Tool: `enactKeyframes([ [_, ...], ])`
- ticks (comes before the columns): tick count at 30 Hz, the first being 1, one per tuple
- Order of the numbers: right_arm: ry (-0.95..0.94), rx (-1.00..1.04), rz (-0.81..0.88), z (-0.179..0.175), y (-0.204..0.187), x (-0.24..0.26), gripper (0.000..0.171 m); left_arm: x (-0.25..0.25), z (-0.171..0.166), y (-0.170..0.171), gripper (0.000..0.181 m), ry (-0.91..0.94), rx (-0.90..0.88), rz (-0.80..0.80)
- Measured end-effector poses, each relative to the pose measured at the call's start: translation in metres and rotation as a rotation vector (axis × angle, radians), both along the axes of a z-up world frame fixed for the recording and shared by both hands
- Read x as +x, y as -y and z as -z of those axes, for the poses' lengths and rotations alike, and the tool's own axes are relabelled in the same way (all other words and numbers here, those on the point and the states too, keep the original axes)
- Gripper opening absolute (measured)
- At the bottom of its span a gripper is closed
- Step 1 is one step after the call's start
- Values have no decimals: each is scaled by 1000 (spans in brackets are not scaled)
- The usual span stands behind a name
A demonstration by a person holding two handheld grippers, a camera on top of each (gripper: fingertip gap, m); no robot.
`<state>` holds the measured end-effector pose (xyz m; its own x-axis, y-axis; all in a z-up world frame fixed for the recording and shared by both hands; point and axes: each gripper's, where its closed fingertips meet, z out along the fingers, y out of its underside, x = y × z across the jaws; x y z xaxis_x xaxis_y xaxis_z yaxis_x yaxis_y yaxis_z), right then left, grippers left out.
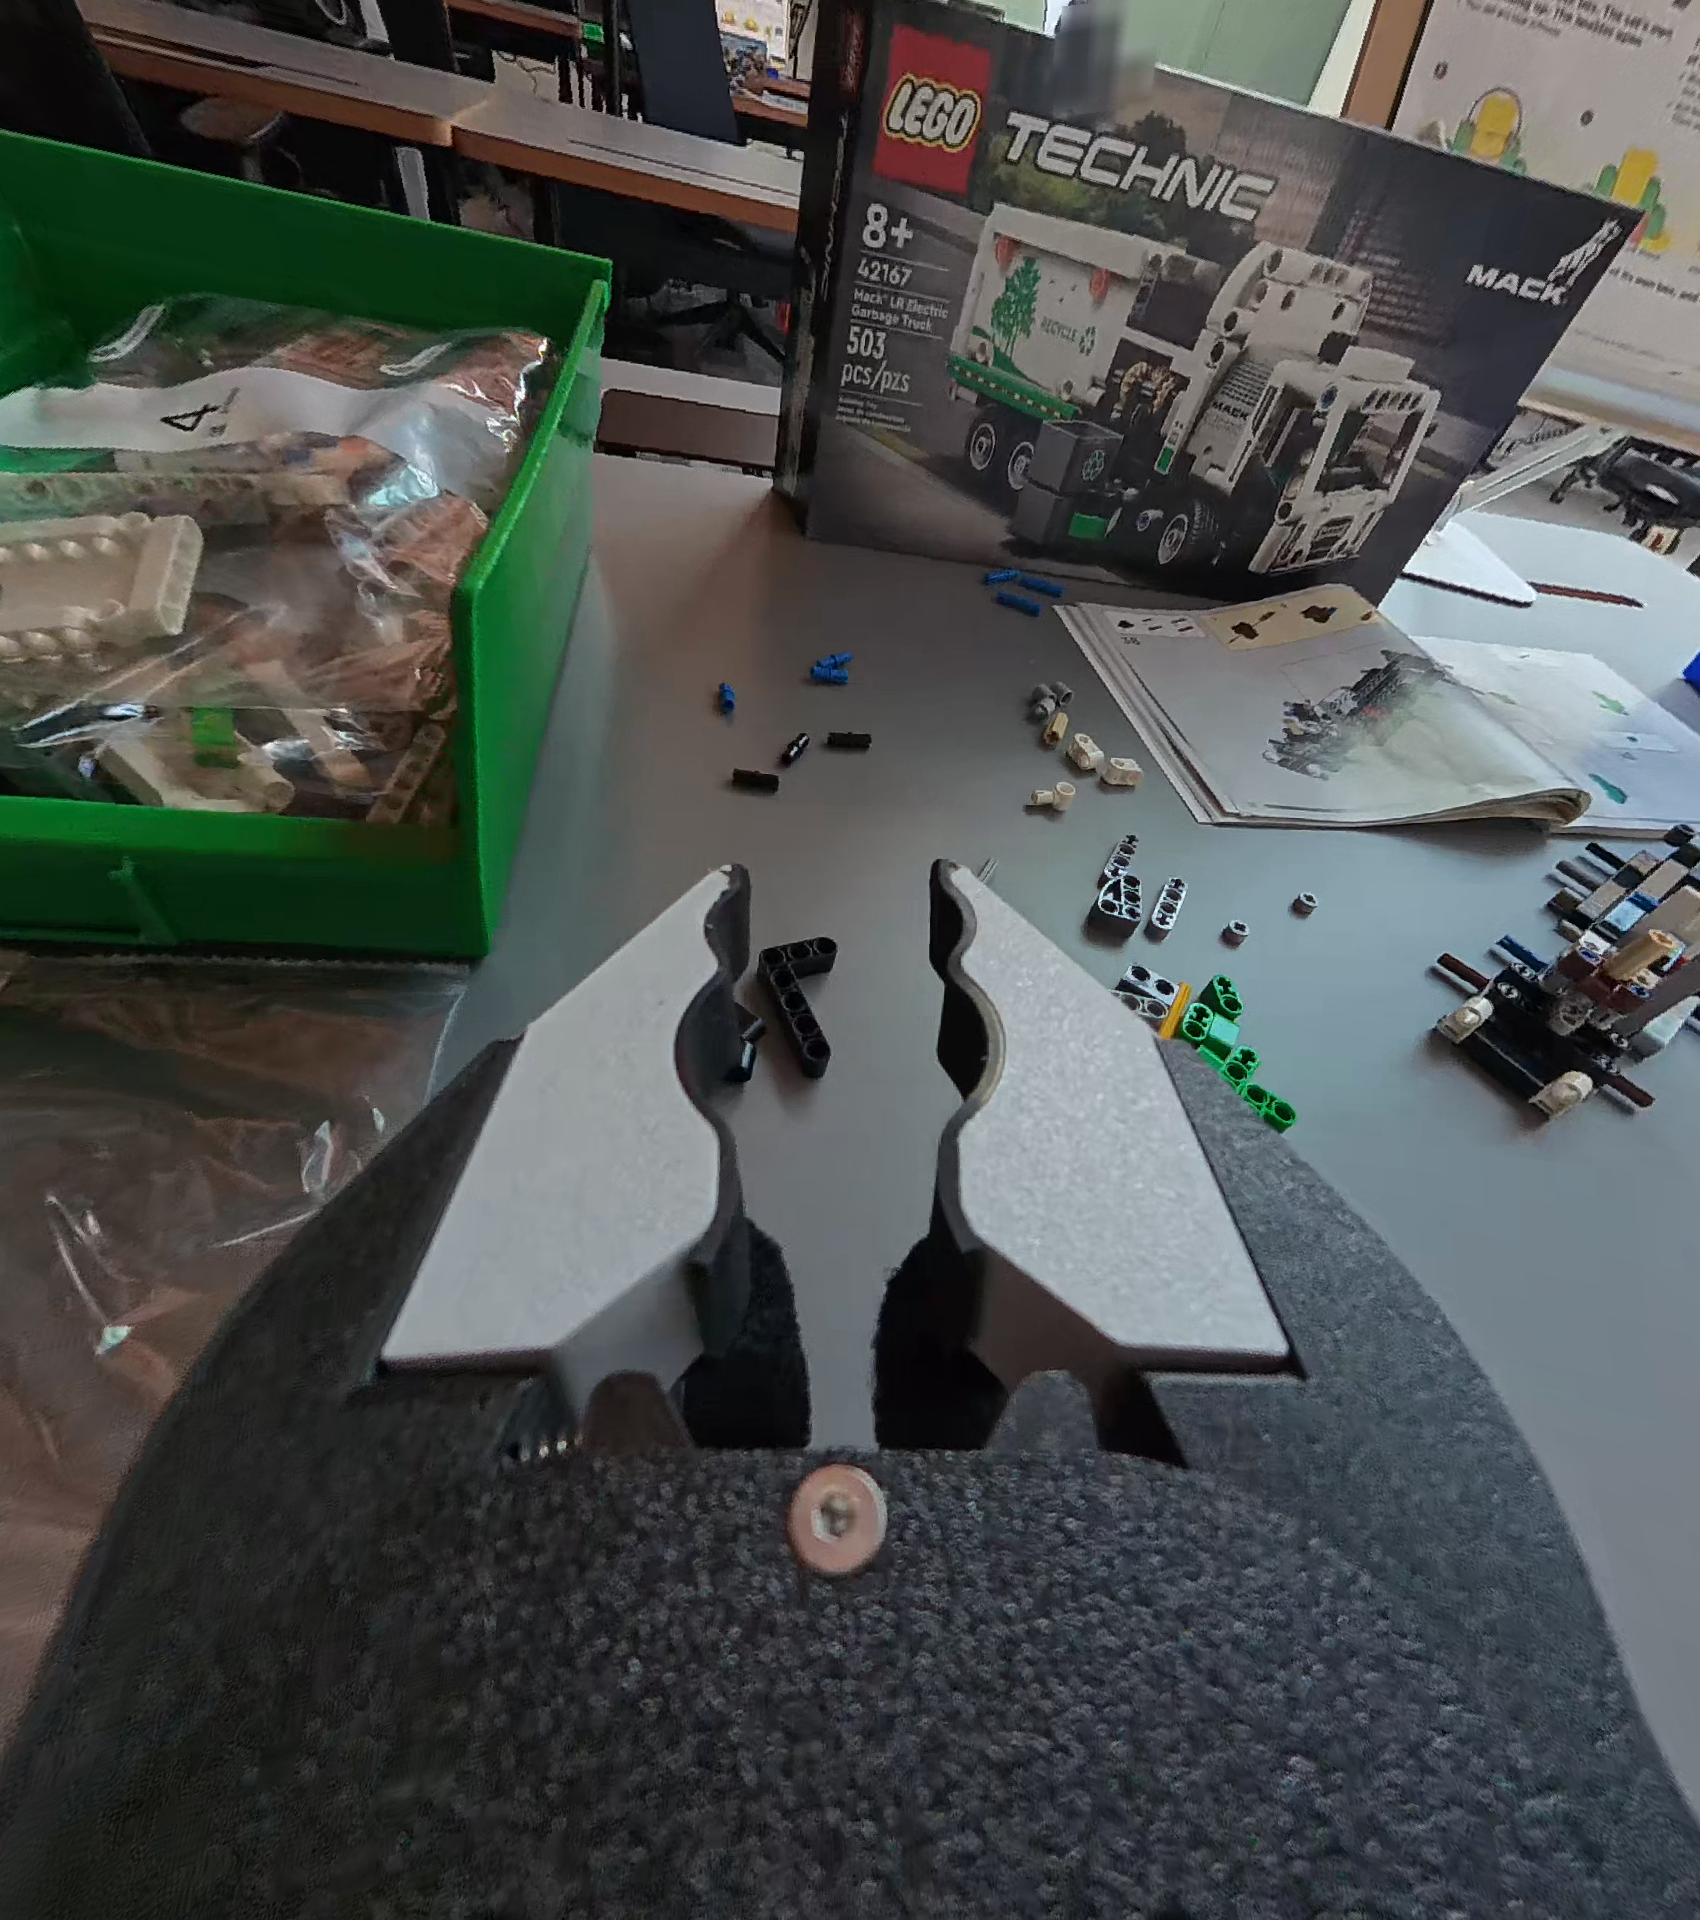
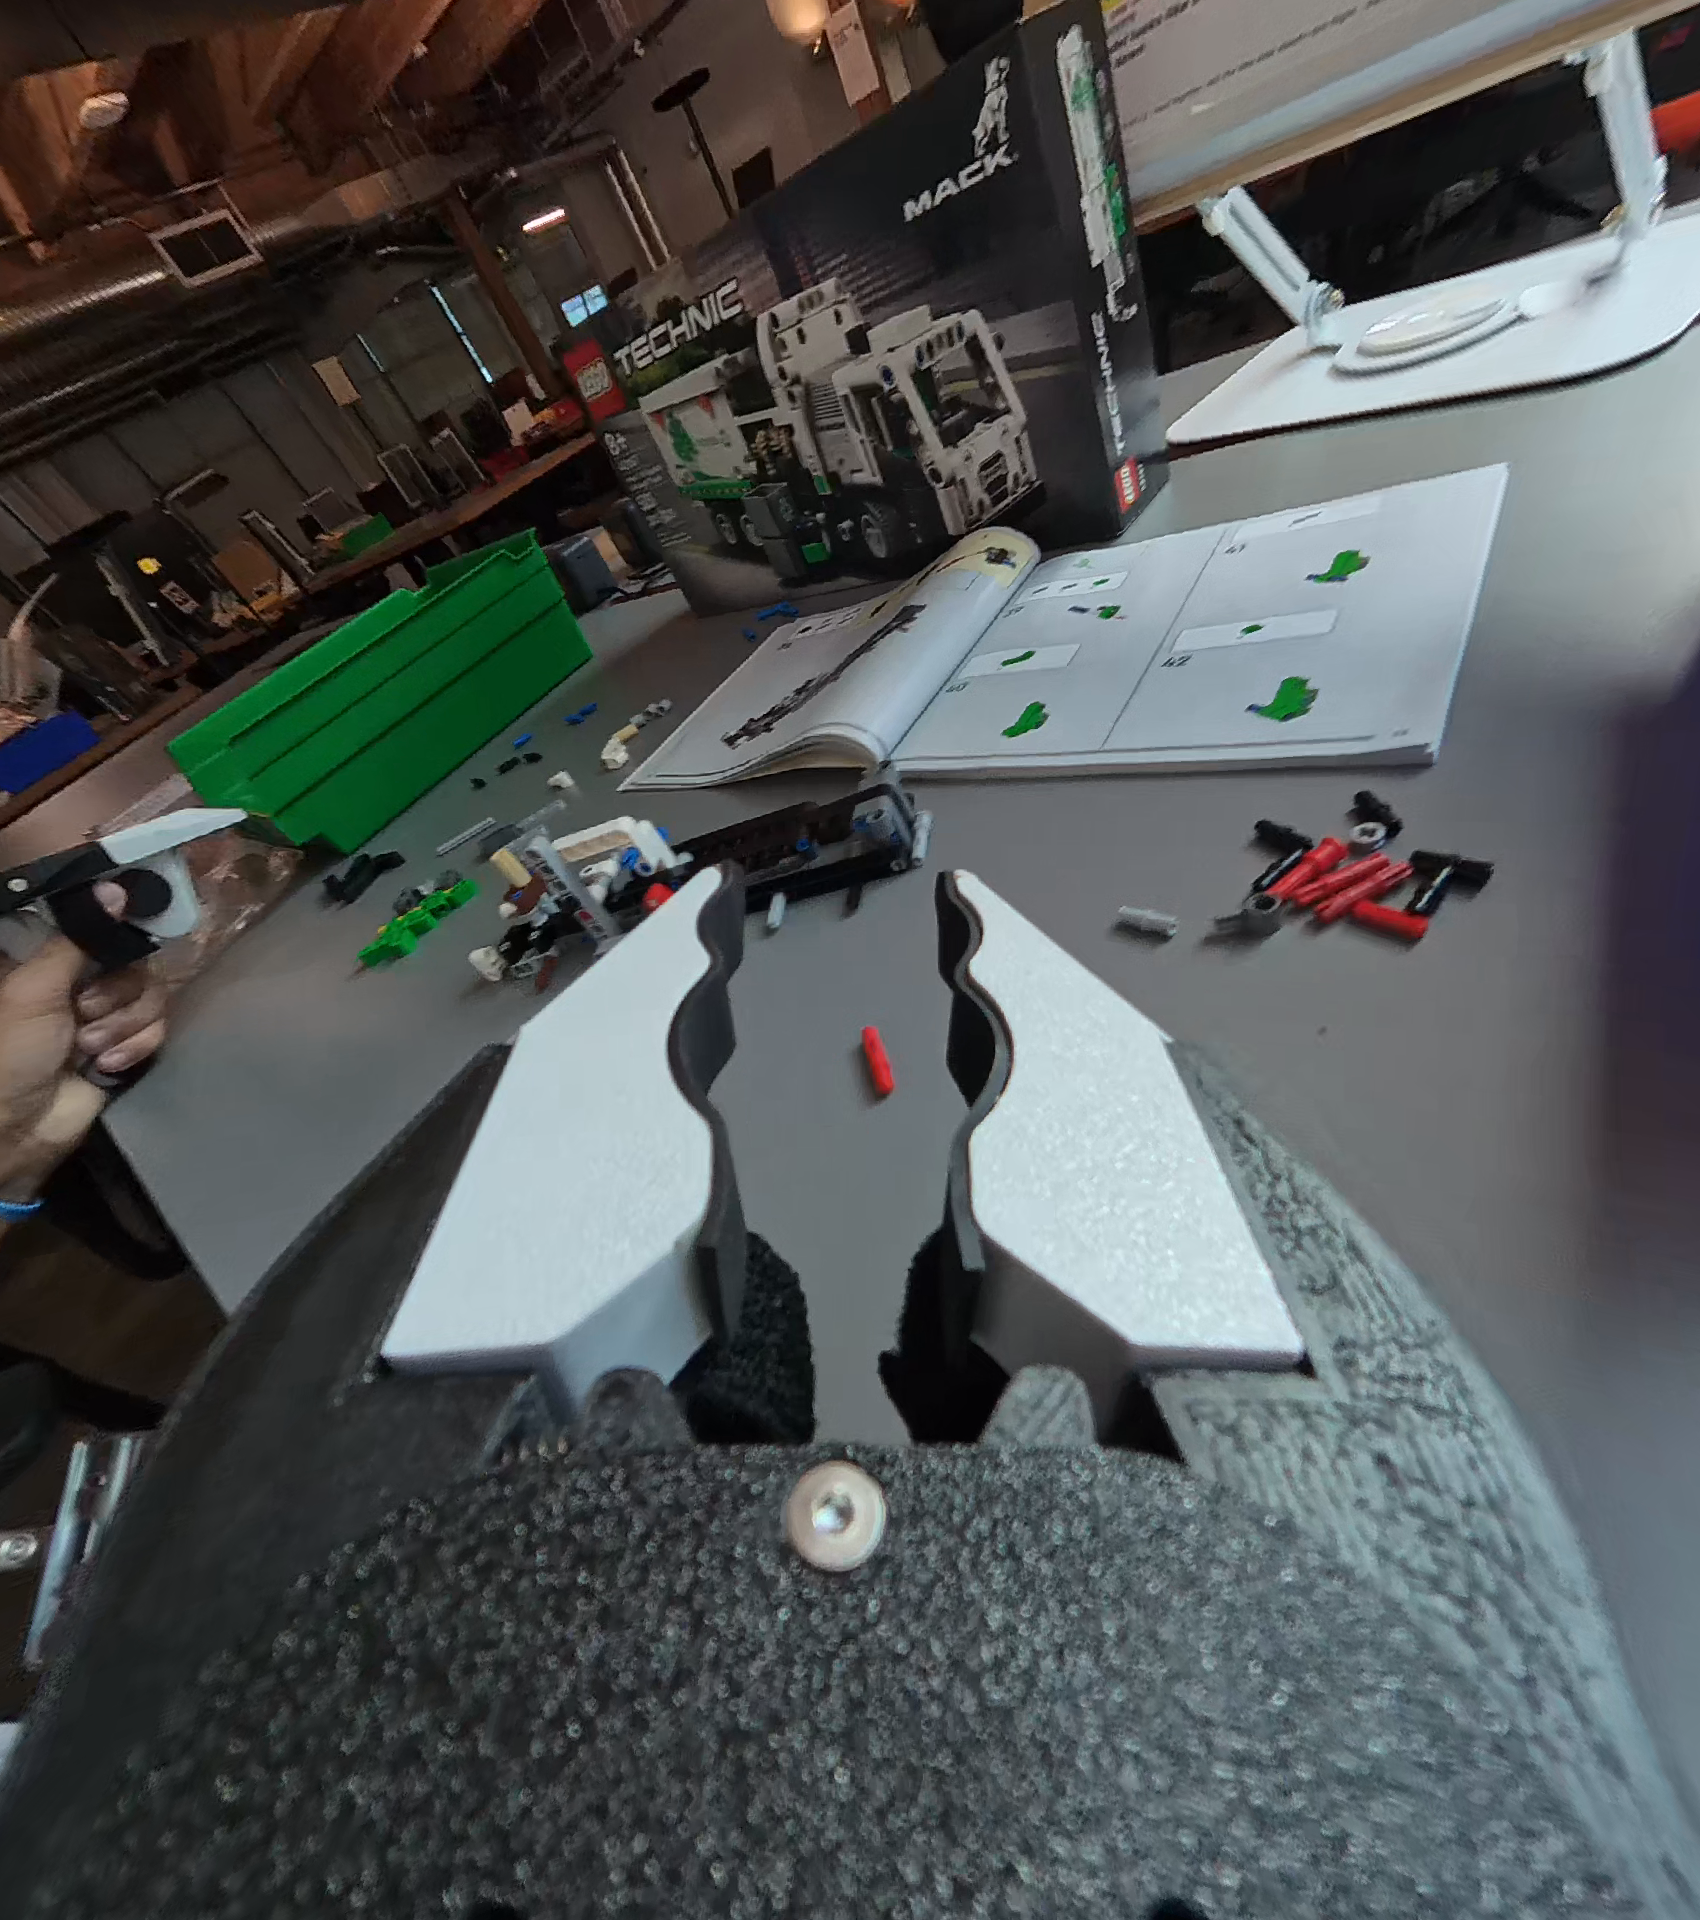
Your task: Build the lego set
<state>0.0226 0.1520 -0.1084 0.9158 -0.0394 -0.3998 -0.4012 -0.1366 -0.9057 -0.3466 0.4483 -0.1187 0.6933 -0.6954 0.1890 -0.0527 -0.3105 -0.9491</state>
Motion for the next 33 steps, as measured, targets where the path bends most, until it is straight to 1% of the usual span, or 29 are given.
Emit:
enactKeyframes([
  [2,-26,-33,-14,6,8,-8,37,-7,-4,4,33,77,-34,-31],
  [4,-32,2,-66,1,14,-15,36,-14,-8,16,33,141,-54,-54],
  [6,-61,33,-106,-3,17,-19,36,-20,-13,28,33,191,-33,-72],
  [8,-71,16,-140,-1,20,-22,36,-26,-19,36,32,234,17,-85],
  [10,-68,40,-120,-4,19,-20,32,-24,-23,41,30,270,28,-21],
  [12,-16,32,-103,-4,16,-20,29,-25,-28,47,30,311,49,57],
  [15,-7,-39,-104,6,4,-21,33,-36,-39,55,27,391,120,106],
  [17,29,-59,-90,8,-1,-19,33,-40,-33,58,27,356,138,133],
  [20,45,-72,-100,9,-6,-20,33,-48,-35,68,26,383,187,120],
  [23,70,-54,-10,5,-6,-7,31,-40,-28,83,28,317,198,159],
  [26,119,-64,40,5,-7,-2,31,-40,-22,97,30,265,217,190],
  [27,151,-62,59,4,-9,-1,27,-43,-21,97,30,267,211,182],
  [29,162,-97,9,9,-16,-8,27,-48,-23,101,30,330,164,199],
  [31,139,-123,-30,14,-19,-12,32,-51,-17,99,30,329,133,196],
  [33,117,-78,-29,8,-14,-12,31,-50,-14,95,30,316,120,190],
])
